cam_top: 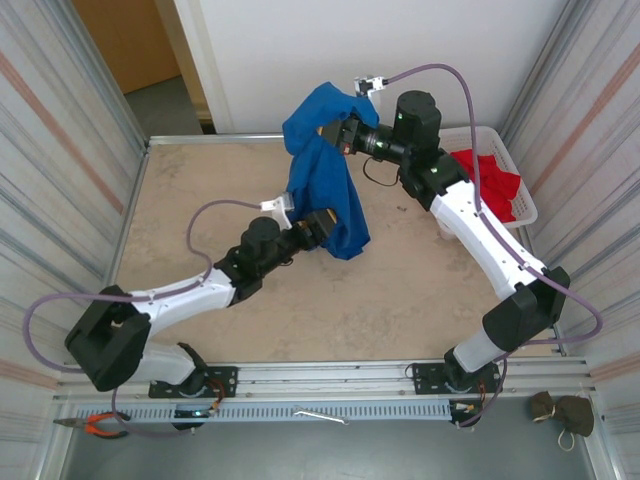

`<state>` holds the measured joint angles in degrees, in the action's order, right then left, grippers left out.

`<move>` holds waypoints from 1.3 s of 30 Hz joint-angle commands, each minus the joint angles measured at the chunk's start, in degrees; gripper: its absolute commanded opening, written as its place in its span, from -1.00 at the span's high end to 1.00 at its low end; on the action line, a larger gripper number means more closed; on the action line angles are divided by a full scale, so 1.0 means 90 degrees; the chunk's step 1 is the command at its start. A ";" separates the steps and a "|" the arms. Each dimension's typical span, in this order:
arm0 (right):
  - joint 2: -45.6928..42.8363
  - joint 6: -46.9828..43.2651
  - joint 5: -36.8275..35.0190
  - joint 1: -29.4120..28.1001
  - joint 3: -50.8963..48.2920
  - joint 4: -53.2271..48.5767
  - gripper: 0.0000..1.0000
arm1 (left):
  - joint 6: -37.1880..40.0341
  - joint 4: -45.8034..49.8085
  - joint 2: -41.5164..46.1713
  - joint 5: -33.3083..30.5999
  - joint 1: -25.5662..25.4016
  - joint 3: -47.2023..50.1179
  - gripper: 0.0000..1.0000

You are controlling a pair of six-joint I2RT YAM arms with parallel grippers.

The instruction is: Fold the inside-out t-shirt

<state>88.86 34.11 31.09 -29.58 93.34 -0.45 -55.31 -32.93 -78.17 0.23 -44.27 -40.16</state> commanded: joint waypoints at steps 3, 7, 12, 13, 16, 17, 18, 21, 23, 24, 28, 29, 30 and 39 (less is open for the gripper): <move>-0.0377 0.0107 -0.0158 0.0098 -0.0043 0.0291 1.00 | 0.0026 -0.0109 -0.0218 -0.0176 0.0120 -0.0383 0.72; -0.0441 0.0162 -0.0415 0.0796 -0.0238 0.0082 0.91 | 0.0038 0.0309 0.0220 0.0239 0.0695 -0.0245 1.00; -0.0365 0.0820 -0.0583 0.2140 -0.0733 0.0109 0.96 | 0.0245 0.1169 0.1459 0.1168 0.2047 0.0127 1.00; -0.0336 0.1013 -0.0567 0.2343 -0.0855 0.0191 1.00 | 0.0266 0.1324 0.1659 0.1365 0.2376 0.0165 1.00; -0.0246 0.1622 -0.0348 0.2783 -0.1316 0.0752 1.00 | 0.0132 0.1559 0.2014 0.2138 0.3502 0.0147 1.00; -0.0200 0.1732 -0.0299 0.2826 -0.1392 0.0833 1.00 | 0.0103 0.1545 0.2011 0.2376 0.3851 0.0073 1.00; -0.0159 0.1768 -0.0291 0.2821 -0.1415 0.0873 1.00 | 0.0082 0.1574 0.1941 0.2583 0.4132 -0.0074 1.00; -0.0015 0.1863 -0.0233 0.2751 -0.1369 0.0956 1.00 | 0.0045 0.1389 0.1433 0.3211 0.4739 -0.0757 1.00; 0.0076 0.1958 -0.0163 0.2726 -0.1259 0.1020 1.00 | 0.0042 0.1303 0.1006 0.3476 0.4922 -0.1407 1.00; 0.0122 0.2020 -0.0104 0.2711 -0.1180 0.1070 1.00 | 0.0074 0.1303 0.0789 0.3577 0.4986 -0.1817 1.00; 0.0105 0.2372 0.0250 0.2729 -0.1152 0.1862 1.00 | 0.0073 0.1313 0.0174 0.3763 0.5030 -0.3219 1.00; 0.0052 0.2415 0.0334 0.2721 -0.1176 0.2005 1.00 | 0.0071 0.1306 0.0084 0.3797 0.5034 -0.3570 1.00; -0.0017 0.2431 0.0370 0.2723 -0.1238 0.2066 1.00 | 0.0071 0.1308 0.0033 0.3830 0.5027 -0.3787 1.00; -0.1865 0.1359 -0.0037 0.2145 -0.4370 0.1687 0.47 | 0.0933 0.2244 0.0985 0.4179 0.4114 -0.2263 1.00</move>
<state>76.95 52.73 33.76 -8.60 61.67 18.15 -52.05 -17.43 -72.93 38.79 -4.54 -67.42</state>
